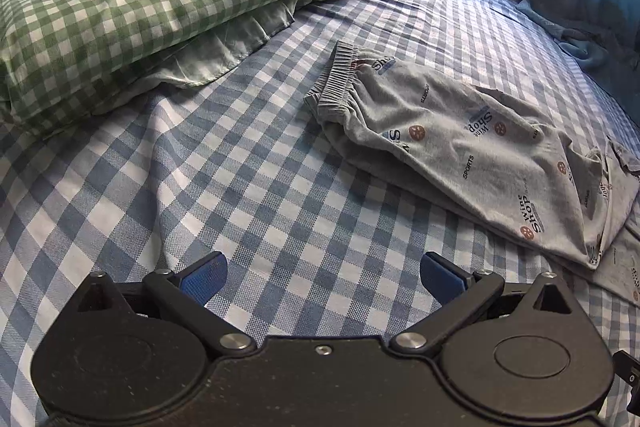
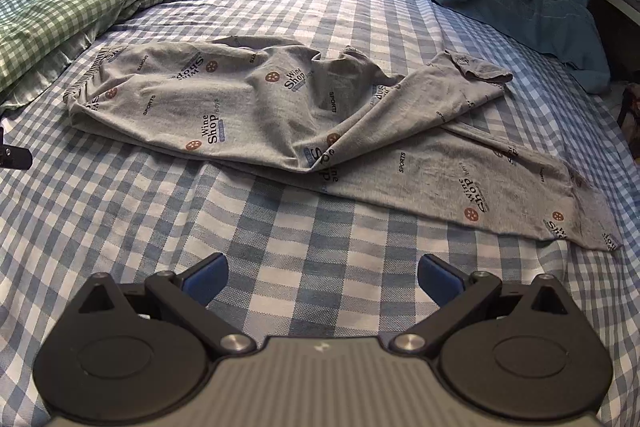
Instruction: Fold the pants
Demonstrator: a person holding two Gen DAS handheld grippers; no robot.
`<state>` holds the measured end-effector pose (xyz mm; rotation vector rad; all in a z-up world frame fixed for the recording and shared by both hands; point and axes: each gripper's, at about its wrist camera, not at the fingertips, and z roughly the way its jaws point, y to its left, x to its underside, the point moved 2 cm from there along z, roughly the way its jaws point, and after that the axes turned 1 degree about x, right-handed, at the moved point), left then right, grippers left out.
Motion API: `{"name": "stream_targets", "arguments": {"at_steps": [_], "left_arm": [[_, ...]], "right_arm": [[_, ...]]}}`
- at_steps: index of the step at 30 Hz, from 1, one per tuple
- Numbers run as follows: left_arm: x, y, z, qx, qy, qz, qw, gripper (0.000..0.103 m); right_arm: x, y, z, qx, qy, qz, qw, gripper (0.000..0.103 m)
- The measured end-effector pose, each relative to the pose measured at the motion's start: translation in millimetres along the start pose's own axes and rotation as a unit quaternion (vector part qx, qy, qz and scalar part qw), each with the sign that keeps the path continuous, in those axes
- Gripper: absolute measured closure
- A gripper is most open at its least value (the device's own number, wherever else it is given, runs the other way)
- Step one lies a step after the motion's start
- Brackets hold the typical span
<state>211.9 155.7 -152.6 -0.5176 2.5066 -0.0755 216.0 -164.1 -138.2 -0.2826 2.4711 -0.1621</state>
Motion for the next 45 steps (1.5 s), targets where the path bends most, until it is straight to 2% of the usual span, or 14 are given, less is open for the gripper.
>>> {"name": "stream_targets", "arguments": {"at_steps": [4, 7, 14, 21, 25, 28, 30, 35, 40, 45], "left_arm": [[5, -10, -2, 0.006, 0.009, 0.017, 0.9998, 0.001], [7, -20, -3, 0.006, 0.008, 0.026, 0.9996, 0.001], [17, -63, -10, -0.015, 0.008, 0.045, 0.9988, 0.001], [45, -143, -16, -0.029, 0.006, 0.045, 0.9986, 0.001], [70, -203, -11, -0.019, 0.013, 0.023, 0.9995, 0.001], [80, -243, -9, -0.017, 0.033, 0.013, 0.9992, 0.001], [83, -267, -13, -0.008, 0.03, 0.009, 0.9995, 0.001], [83, -321, -10, 0.007, 0.042, 0.055, 0.9975, 0.001], [70, -347, -5, 0.017, 0.03, 0.084, 0.9959, 0.001], [50, -359, 4, 0.018, 0.027, 0.111, 0.9933, 0.001]], "right_arm": [[1, -9, -2, -0.011, 0.018, 0.022, 1.0, 0.0], [0, -18, -8, -0.014, 0.012, 0.028, 0.999, 0.0], [9, -55, -9, -0.019, 0.011, 0.041, 0.999, 0.0], [24, -139, -4, -0.045, -0.001, 0.048, 0.998, 0.0], [34, -200, -4, -0.053, -0.01, 0.032, 0.998, 0.0], [44, -245, -5, -0.04, 0.005, 0.02, 0.999, 0.0], [49, -274, -7, -0.035, 0.007, 0.037, 0.999, 0.0], [60, -330, 3, -0.006, 0.017, 0.081, 0.997, 0.0], [59, -365, 22, 0.013, 0.029, 0.115, 0.993, 0.0], [42, -389, 47, 0.068, 0.03, 0.124, 0.99, 0.0]]}}
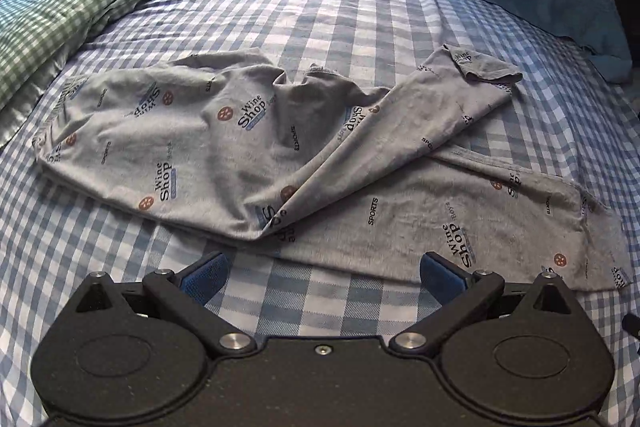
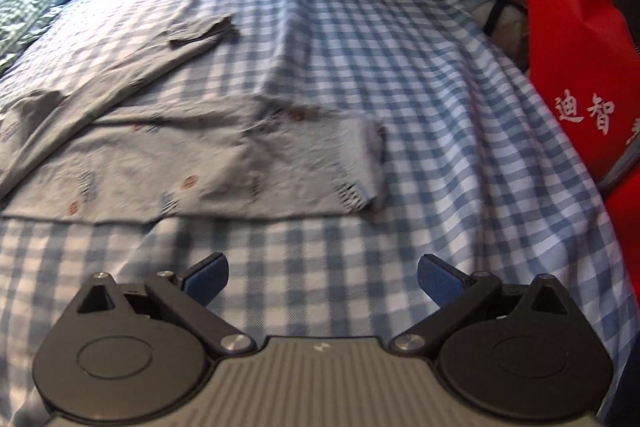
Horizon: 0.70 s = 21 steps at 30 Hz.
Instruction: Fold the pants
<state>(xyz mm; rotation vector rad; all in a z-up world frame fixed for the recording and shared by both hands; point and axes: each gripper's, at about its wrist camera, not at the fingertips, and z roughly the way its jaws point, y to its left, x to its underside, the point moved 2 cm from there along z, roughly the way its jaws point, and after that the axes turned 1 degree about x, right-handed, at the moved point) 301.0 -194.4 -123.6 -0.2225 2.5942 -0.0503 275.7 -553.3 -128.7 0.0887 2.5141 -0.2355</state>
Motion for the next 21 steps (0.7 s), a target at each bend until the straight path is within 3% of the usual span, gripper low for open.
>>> {"name": "stream_targets", "arguments": {"at_steps": [7, 11, 15, 21], "left_arm": [[-21, 0, 18, -0.005, -0.001, 0.014, 0.9999, 0.001], [-30, 1, 33, -0.004, 0.001, 0.009, 1.0, 0.001], [-41, 2, 51, 0.01, -0.008, 0.01, 0.9999, 0.001], [-58, -3, 79, 0.039, -0.023, 0.03, 0.9985, 0.001]], "right_arm": [[-43, -17, 60, 0.092, 0.011, -0.003, 0.996, 0.0], [-53, -25, 91, 0.108, 0.041, -0.025, 0.993, 0.0], [-63, -29, 91, 0.071, 0.03, -0.031, 0.996, 0.0], [-126, 23, 95, -0.064, -0.005, -0.083, 0.995, 0.0]]}}
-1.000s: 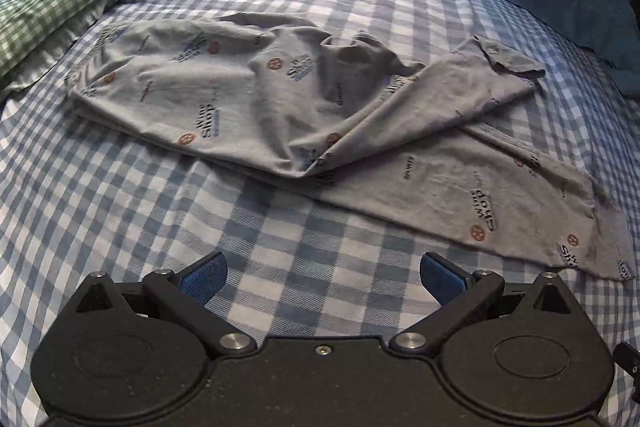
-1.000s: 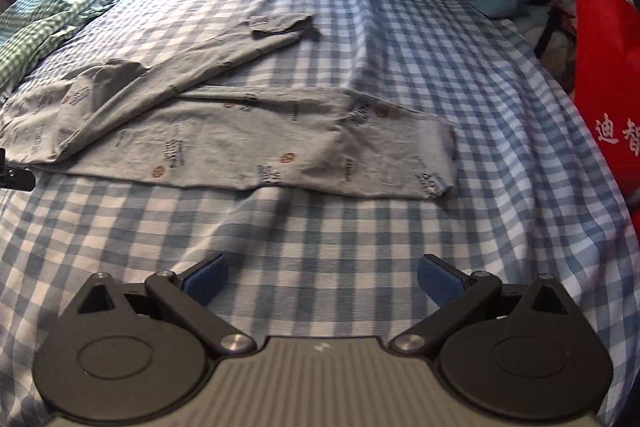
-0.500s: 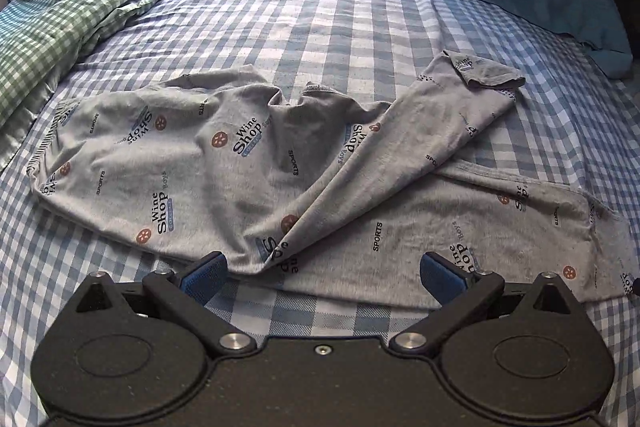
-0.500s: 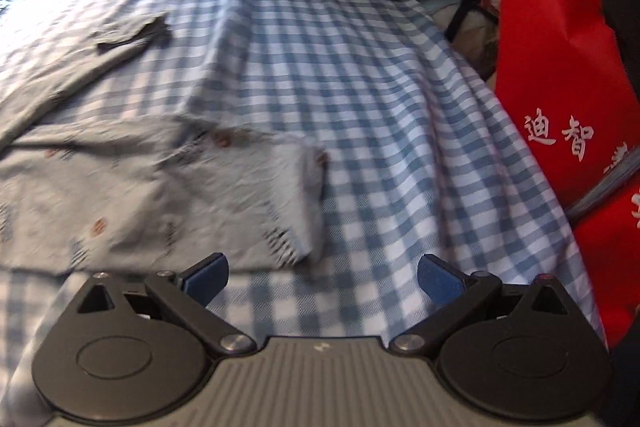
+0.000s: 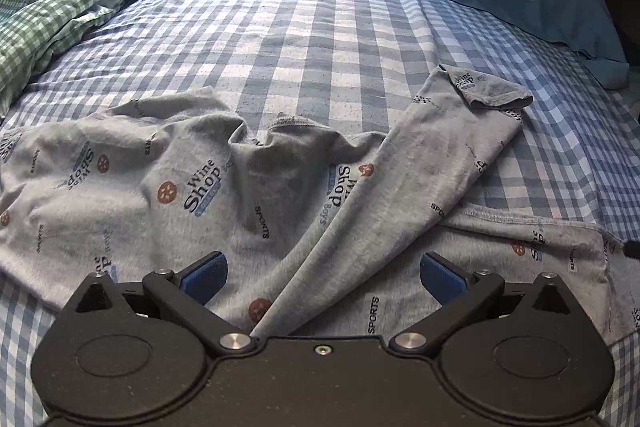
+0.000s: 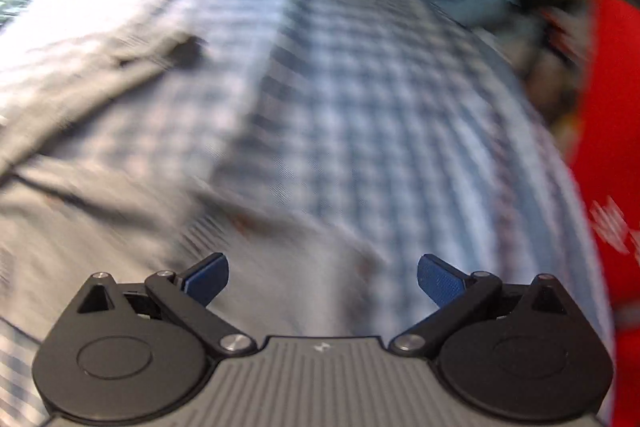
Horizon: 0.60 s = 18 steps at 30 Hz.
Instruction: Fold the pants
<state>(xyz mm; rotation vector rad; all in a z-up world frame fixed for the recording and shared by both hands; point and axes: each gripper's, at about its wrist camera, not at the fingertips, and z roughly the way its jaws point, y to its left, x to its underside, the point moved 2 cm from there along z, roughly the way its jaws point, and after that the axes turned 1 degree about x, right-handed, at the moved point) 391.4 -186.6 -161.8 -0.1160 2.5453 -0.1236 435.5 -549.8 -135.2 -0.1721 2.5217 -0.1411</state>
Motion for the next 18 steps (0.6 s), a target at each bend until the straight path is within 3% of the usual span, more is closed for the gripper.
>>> {"name": "stream_targets", "arguments": {"at_steps": [2, 4, 8, 12, 14, 18], "left_arm": [[-5, -1, 7, 0.013, 0.001, 0.007, 0.9999, 0.001], [-8, 0, 14, 0.028, 0.004, 0.011, 0.9995, 0.001], [-10, 5, 23, 0.043, 0.013, 0.016, 0.9989, 0.001], [-10, 13, 29, 0.051, 0.018, 0.007, 0.9985, 0.001], [-9, 18, 32, 0.058, 0.023, -0.003, 0.998, 0.001], [-4, 25, 37, 0.066, 0.035, -0.02, 0.997, 0.001]], "right_arm": [[-30, 21, 11, -0.058, -0.012, -0.003, 0.998, 0.0], [-57, 46, 25, -0.083, -0.023, -0.014, 0.996, 0.0], [-103, 104, 58, -0.052, -0.052, -0.087, 0.993, 0.0], [-127, 151, 89, -0.035, -0.057, -0.175, 0.982, 0.0], [-131, 165, 101, -0.028, -0.053, -0.217, 0.974, 0.0], [-145, 173, 117, 0.05, -0.081, -0.312, 0.945, 0.0]]}}
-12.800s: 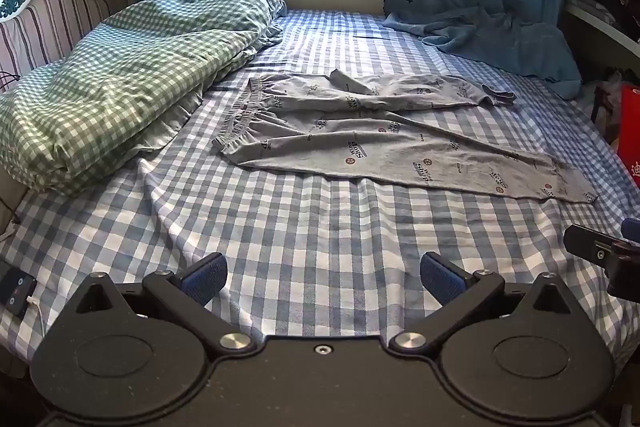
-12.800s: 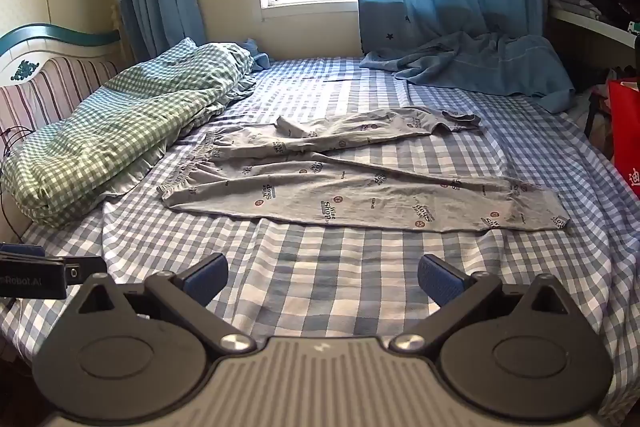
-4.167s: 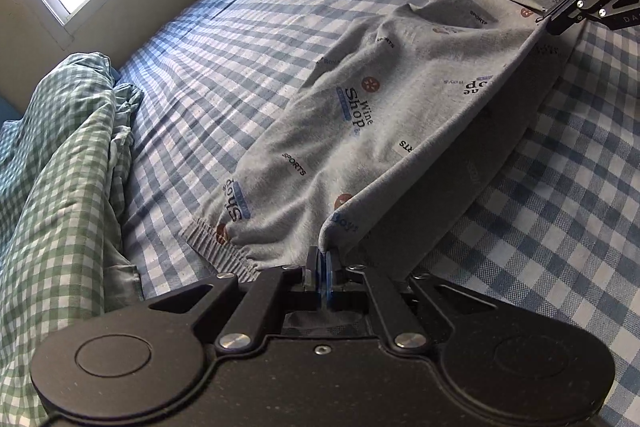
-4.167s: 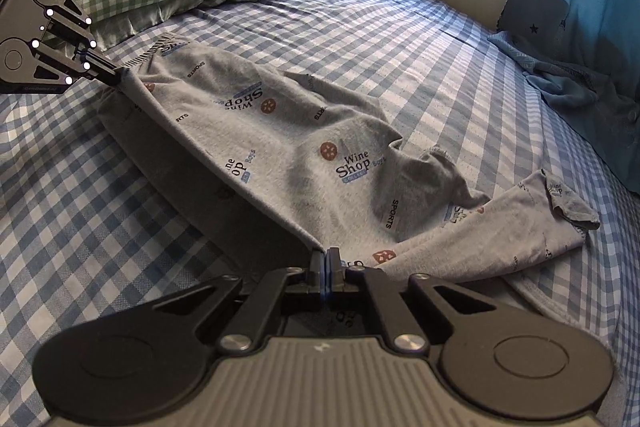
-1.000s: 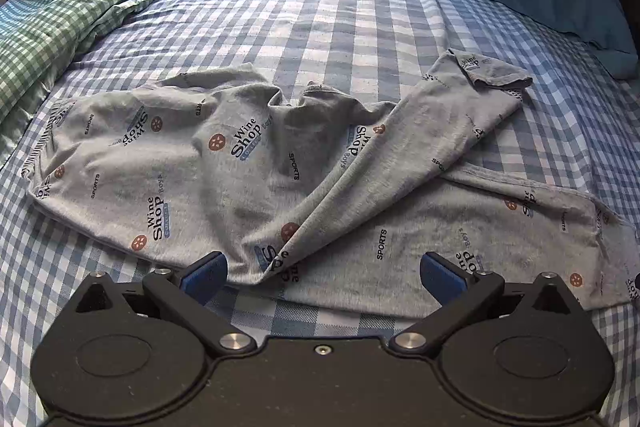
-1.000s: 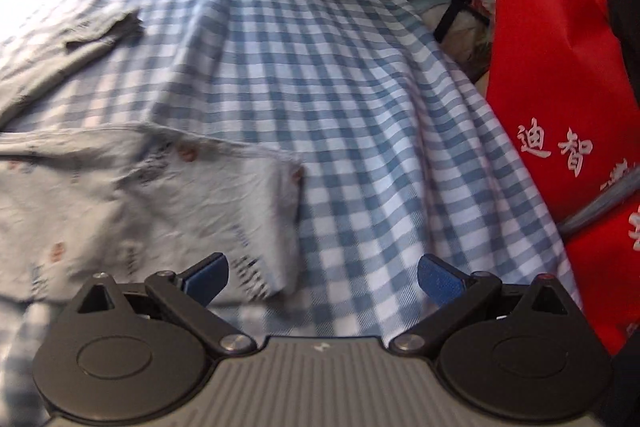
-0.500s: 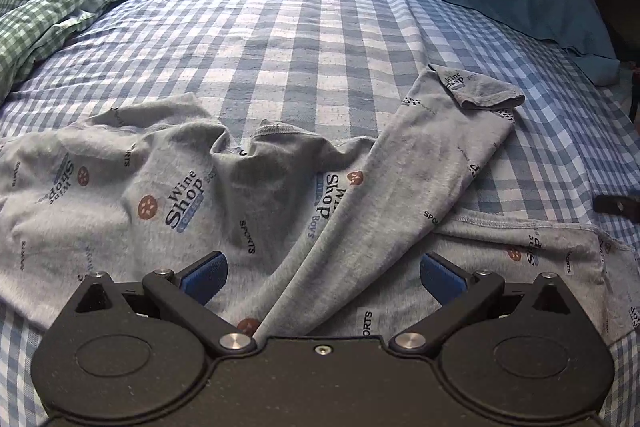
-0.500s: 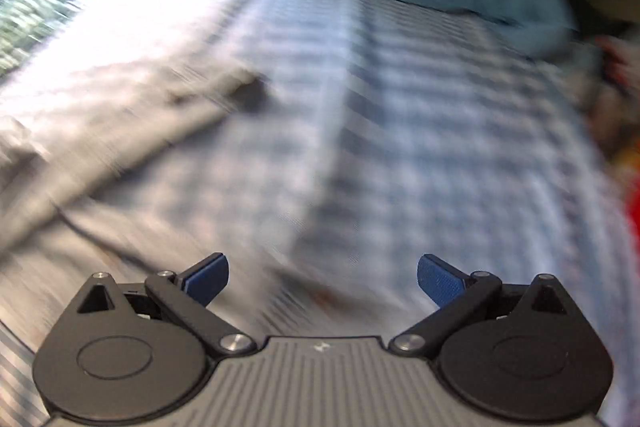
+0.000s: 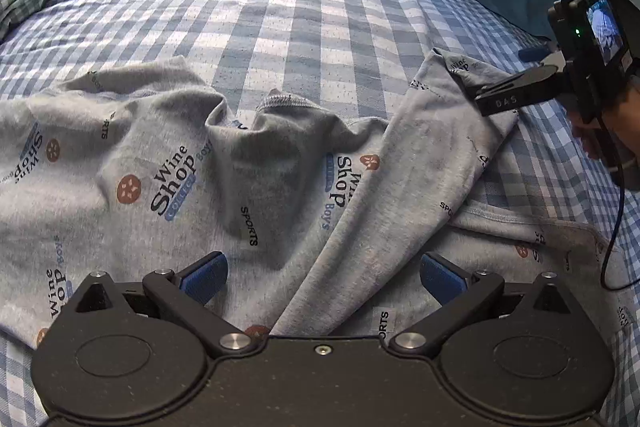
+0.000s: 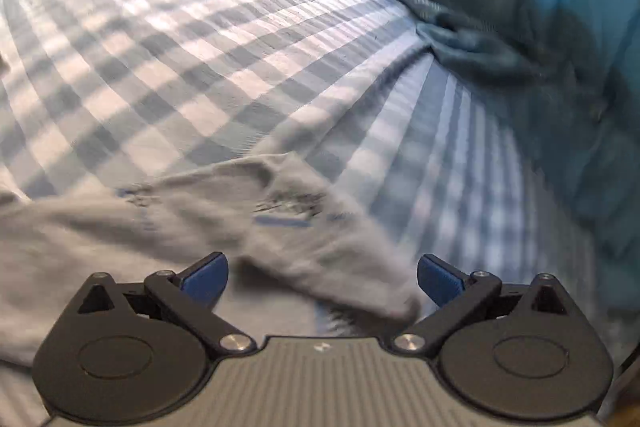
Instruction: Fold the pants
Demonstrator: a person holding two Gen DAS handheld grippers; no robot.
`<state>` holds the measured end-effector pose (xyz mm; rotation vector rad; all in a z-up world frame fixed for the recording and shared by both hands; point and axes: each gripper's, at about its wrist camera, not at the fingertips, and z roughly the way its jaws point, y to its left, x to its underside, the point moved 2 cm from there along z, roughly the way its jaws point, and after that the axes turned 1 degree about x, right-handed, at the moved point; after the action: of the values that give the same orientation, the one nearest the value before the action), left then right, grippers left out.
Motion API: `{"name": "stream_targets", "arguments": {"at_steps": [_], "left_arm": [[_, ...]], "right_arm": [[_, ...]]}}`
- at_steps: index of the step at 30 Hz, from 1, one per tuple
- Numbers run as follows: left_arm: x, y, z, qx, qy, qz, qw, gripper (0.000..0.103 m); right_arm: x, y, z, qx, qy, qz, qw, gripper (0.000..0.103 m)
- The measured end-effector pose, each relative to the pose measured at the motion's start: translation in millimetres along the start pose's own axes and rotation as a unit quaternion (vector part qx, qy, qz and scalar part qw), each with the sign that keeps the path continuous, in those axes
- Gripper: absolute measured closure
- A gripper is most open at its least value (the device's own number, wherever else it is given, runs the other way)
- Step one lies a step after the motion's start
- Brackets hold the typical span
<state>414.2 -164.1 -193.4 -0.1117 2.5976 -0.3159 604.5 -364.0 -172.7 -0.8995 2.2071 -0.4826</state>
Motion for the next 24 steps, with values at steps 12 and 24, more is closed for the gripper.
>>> {"name": "stream_targets", "arguments": {"at_steps": [12, 24], "left_arm": [[3, 6, 1, 0.007, -0.002, -0.015, 0.9999, 0.004], [-16, 4, 9, 0.02, -0.03, -0.057, 0.9977, 0.032]], "right_arm": [[-24, -109, -1, -0.057, 0.006, 0.234, 0.971, 0.0], [-73, -67, 85, -0.144, 0.14, 0.368, 0.908, 0.025]]}}
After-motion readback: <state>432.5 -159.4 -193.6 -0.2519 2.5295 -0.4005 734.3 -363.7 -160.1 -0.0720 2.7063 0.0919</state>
